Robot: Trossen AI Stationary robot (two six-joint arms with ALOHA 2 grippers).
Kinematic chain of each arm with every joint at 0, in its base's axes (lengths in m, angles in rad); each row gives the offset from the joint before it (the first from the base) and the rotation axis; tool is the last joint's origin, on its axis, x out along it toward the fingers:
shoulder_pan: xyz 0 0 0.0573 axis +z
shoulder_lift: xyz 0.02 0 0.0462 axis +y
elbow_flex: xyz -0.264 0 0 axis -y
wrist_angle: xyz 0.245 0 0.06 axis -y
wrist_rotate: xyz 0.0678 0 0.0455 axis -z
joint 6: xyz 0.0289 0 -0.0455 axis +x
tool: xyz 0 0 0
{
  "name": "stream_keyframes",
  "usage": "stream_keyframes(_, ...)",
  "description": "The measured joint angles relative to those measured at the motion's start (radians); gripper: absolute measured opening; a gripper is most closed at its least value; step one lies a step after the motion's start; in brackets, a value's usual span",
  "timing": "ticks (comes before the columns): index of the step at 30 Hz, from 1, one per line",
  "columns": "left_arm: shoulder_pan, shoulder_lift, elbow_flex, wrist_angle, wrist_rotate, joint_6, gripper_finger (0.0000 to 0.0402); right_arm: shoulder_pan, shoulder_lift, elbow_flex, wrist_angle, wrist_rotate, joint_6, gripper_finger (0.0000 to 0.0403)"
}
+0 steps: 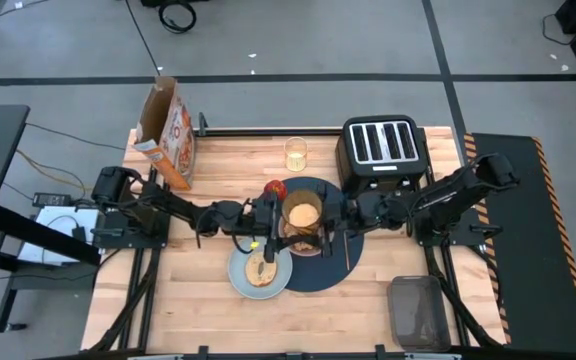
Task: Arrange a breakfast setting
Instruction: Put the orange cup on the blue table mat to the top right of the pink bowl
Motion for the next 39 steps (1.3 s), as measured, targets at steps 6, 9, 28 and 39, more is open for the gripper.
stream_keyframes(6,0.007,0.004,-0.002,0.037,0.041,-0.020,0.0316,-0.003,-0.037,-0.023,0.013,0.023,-0.005,0.0337)
stream_keyframes(9,0.020,0.000,-0.002,0.034,0.078,-0.041,0.0316,-0.004,-0.049,-0.028,0.007,0.042,-0.004,0.0337)
stream_keyframes(28,0.085,-0.012,0.030,-0.055,0.183,-0.055,0.0293,-0.002,-0.054,-0.032,-0.034,0.060,-0.004,0.0337)
stream_keyframes(39,0.094,-0.011,0.042,-0.041,0.170,-0.083,0.0392,-0.008,-0.060,-0.031,-0.031,0.075,0.015,0.0337)
